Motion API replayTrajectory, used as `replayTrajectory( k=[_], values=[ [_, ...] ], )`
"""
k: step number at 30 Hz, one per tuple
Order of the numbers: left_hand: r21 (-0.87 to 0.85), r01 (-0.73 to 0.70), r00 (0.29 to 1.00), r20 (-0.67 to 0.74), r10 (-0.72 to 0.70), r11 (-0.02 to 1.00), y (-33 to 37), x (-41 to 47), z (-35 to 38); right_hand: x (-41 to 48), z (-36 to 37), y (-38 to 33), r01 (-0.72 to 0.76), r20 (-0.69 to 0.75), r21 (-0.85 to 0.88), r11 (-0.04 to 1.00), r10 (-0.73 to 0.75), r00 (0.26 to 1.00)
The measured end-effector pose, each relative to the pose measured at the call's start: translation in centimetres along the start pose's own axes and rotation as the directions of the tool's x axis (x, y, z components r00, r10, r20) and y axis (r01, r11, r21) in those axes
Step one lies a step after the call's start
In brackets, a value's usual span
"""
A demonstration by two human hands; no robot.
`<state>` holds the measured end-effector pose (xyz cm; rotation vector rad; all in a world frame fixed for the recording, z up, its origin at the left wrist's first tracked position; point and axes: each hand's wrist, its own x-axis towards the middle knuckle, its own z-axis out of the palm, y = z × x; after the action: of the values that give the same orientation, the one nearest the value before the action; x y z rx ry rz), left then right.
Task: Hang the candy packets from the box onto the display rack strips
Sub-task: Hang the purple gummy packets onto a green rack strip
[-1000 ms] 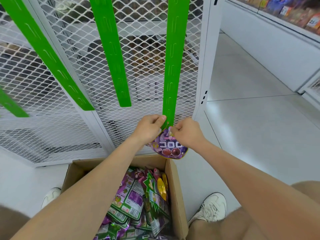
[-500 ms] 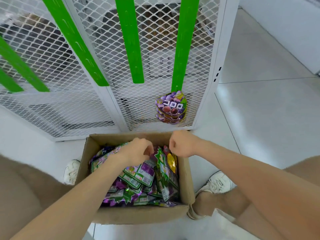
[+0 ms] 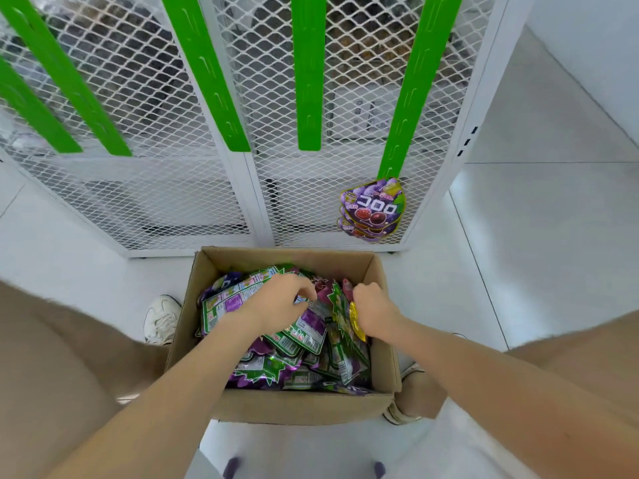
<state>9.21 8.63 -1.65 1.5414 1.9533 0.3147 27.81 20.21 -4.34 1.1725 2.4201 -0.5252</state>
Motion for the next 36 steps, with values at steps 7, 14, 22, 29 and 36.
replayTrajectory(
  k=[7, 14, 22, 29, 36],
  values=[
    [-0.346, 0.104, 0.968, -0.181, -0.175, 0.932, 1.7, 1.4, -0.4, 0.6, -5.4, 1.0, 0.070, -0.200, 0.512, 0.856, 0.039, 0.979],
    [-0.958, 0.207, 0.936, 0.135, -0.326, 0.197, 3.7, 2.6, -2.3, -3.3, -10.5, 1.4, 0.161, -0.170, 0.946, 0.282, 0.007, 0.985],
    [-0.894, -0.088, 0.962, -0.191, -0.194, 0.440, 4.6, 2.1, -4.5, -4.4, -12.8, 1.8, 0.166, -0.163, 0.954, 0.250, -0.035, 0.986],
    [-0.571, -0.124, 0.944, -0.319, -0.080, 0.812, 7.8, 5.5, -5.8, -0.9, -13.3, 4.3, 0.344, -0.426, 0.676, 0.652, -0.035, 0.904],
    [-0.527, -0.165, 0.917, -0.394, -0.068, 0.834, 13.4, 13.0, -9.3, 3.2, -17.1, 7.6, 0.249, -0.524, 0.639, 0.728, 0.175, 0.833]
  ],
)
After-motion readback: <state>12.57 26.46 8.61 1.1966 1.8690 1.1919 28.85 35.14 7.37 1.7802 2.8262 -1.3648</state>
